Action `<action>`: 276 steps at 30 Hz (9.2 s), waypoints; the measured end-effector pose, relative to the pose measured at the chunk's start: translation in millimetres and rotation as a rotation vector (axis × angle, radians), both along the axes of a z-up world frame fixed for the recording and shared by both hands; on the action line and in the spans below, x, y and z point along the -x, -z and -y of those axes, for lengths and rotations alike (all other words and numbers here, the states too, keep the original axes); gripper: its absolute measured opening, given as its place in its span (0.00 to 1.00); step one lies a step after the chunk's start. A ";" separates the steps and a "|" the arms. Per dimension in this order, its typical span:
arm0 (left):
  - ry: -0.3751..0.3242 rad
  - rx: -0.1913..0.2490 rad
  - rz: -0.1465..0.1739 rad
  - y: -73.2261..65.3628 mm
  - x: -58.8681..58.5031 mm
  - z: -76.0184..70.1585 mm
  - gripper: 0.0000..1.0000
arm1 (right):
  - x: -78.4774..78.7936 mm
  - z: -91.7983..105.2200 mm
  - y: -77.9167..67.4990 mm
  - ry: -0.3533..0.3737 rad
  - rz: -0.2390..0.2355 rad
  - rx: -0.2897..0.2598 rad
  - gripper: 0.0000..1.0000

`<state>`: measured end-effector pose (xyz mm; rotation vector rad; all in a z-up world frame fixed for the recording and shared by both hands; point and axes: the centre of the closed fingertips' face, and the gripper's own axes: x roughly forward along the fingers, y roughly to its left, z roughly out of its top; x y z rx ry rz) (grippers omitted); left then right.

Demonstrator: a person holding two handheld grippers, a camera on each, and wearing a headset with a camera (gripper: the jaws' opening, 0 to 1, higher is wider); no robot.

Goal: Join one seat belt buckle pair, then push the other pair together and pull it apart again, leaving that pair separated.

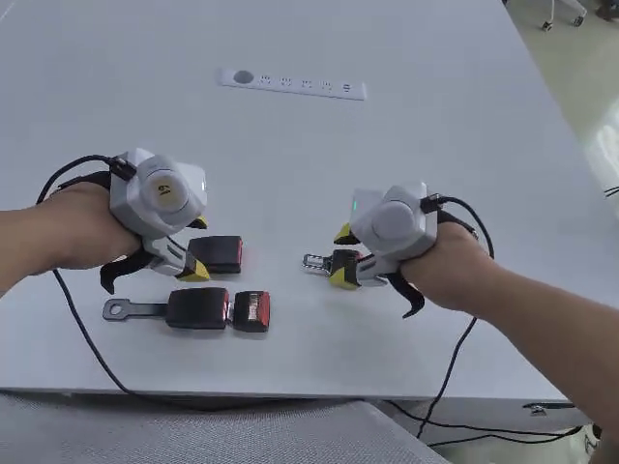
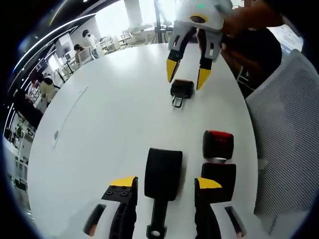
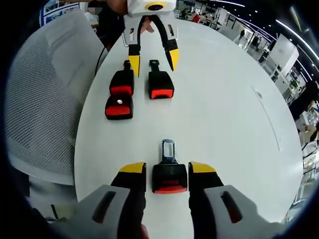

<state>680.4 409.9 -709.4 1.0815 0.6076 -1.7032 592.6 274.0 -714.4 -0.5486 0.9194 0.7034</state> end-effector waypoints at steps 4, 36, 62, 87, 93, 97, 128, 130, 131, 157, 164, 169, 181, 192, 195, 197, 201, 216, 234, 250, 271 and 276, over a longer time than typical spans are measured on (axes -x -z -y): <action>0.036 -0.028 0.017 8.8 -1.6 -1.0 0.45 | 4.0 10.3 4.0 -0.008 -0.020 0.008 0.30; 0.133 -0.120 0.019 32.2 -6.7 -0.2 0.34 | 3.7 11.9 28.0 -0.077 -0.083 -0.017 0.31; 0.094 -0.136 0.020 32.4 -5.5 -2.5 0.33 | -23.8 -38.0 26.1 -0.098 -0.053 -0.055 0.31; 0.078 -0.150 0.008 32.3 -5.7 -3.4 0.33 | -49.8 -75.4 23.1 -0.116 -0.011 -0.098 0.31; 0.089 -0.144 0.008 31.8 -5.7 -3.9 0.32 | -51.4 -75.1 24.4 -0.121 -0.013 -0.097 0.30; 0.130 -0.148 0.010 32.3 -5.0 -3.3 0.32 | -53.0 -76.6 23.2 -0.140 -0.014 -0.094 0.30; 0.148 -0.173 0.010 33.1 -5.8 -2.0 0.31 | -61.6 -87.3 23.1 -0.133 -0.027 -0.064 0.28; 0.147 -0.170 0.011 33.0 -5.8 -2.0 0.31 | -61.5 -87.0 23.6 -0.129 -0.028 -0.062 0.28; 0.147 -0.168 0.012 32.9 -5.8 -2.0 0.31 | -61.5 -86.9 23.9 -0.127 -0.028 -0.061 0.29; 0.134 -0.174 0.003 33.9 -6.1 -3.3 0.32 | -55.1 -76.1 23.6 -0.123 -0.039 -0.042 0.30; 0.128 -0.152 -0.009 33.4 -5.7 -3.8 0.32 | -52.2 -74.3 23.1 -0.129 -0.023 -0.057 0.30; 0.124 -0.149 -0.011 33.3 -5.6 -3.6 0.32 | -46.1 -61.6 23.9 -0.114 -0.029 -0.055 0.31; 0.122 -0.150 -0.017 32.8 -5.4 -3.9 0.32 | -26.6 -31.9 24.2 -0.100 -0.047 -0.037 0.31; 0.119 -0.150 -0.013 33.0 -5.4 -3.6 0.32 | 2.4 -5.5 26.5 -0.100 -0.076 -0.010 0.31; 0.117 -0.147 -0.012 32.9 -5.3 -3.7 0.33 | 6.7 -0.8 26.8 -0.099 -0.082 -0.004 0.31; 0.111 -0.142 -0.014 32.9 -5.6 -3.6 0.33 | 9.2 3.3 27.0 -0.092 -0.085 -0.002 0.31; 0.106 -0.130 -0.017 32.6 -5.8 -3.7 0.33 | 13.5 9.3 27.3 -0.080 -0.090 0.002 0.32; 0.076 -0.078 -0.040 31.6 -7.6 -3.4 0.33 | 21.6 15.8 31.8 -0.052 -0.101 0.015 0.33; 0.057 -0.029 0.036 21.4 -12.3 -4.3 0.46 | 20.9 11.6 13.0 -0.022 -0.034 0.041 0.38; -0.214 0.083 0.042 -29.2 -9.5 -68.5 0.75 | 49.4 -17.0 -17.8 0.189 0.067 -0.114 0.45; -0.496 0.095 0.002 -39.4 -6.7 -163.9 1.00 | 86.7 -17.2 -35.9 0.368 0.132 -0.161 0.72; -0.506 0.115 0.003 -41.3 -10.7 -165.7 1.00 | 90.4 -12.3 -40.2 0.436 0.154 -0.187 0.78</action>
